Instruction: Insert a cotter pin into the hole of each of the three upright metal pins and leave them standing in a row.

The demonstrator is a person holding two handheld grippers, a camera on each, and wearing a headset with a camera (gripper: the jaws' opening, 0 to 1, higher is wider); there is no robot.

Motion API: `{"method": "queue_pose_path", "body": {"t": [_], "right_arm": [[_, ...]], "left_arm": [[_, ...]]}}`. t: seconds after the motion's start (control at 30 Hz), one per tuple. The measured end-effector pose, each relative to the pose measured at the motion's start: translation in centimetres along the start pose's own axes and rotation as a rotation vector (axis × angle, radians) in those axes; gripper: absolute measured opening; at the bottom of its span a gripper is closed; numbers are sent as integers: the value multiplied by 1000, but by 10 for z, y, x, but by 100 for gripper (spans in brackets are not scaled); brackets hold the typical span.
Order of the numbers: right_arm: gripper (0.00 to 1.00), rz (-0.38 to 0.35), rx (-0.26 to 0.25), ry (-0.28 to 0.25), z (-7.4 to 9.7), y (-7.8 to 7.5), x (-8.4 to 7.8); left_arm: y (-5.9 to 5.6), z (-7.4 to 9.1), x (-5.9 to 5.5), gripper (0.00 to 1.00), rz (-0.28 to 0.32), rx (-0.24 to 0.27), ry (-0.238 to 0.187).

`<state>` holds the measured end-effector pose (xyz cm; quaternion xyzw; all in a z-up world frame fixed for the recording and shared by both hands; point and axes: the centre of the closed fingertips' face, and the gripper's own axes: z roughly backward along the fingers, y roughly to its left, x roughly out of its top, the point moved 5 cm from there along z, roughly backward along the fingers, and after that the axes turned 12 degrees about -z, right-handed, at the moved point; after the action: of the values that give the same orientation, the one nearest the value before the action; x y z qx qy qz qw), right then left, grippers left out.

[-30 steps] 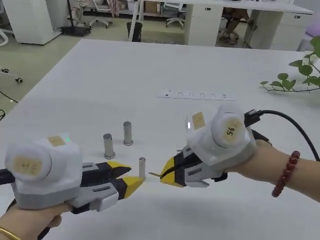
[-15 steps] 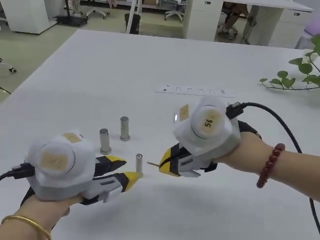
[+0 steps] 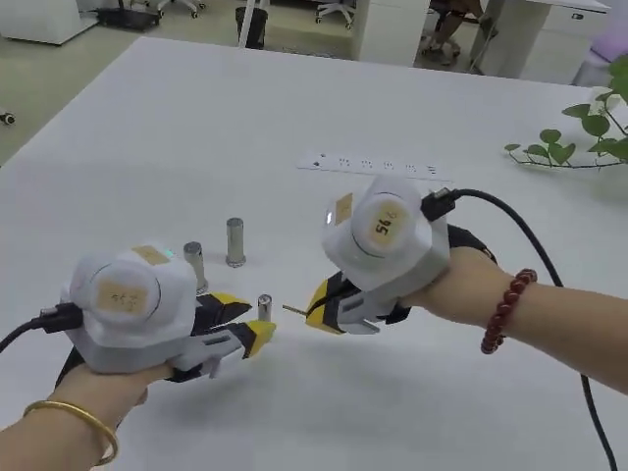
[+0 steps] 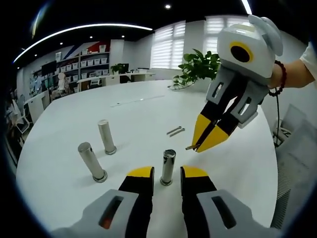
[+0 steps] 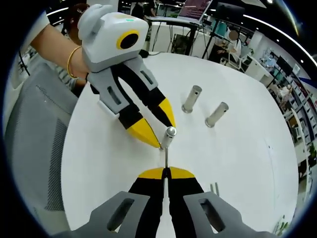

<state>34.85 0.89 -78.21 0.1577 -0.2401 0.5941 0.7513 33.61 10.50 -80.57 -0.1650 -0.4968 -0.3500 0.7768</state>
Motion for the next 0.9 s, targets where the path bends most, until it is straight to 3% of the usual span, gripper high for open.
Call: {"method": "queue_pose_path", "body": {"t": [0.47,0.9], "right_arm": [[3,8,-8,24,-9,-5,4],[3,19,-2,31,-11,-3,9]], "left_arm": [[0,-9,-4,9,9,-11,-2],[-2,-11,-5,8,35,11,-12]]}}
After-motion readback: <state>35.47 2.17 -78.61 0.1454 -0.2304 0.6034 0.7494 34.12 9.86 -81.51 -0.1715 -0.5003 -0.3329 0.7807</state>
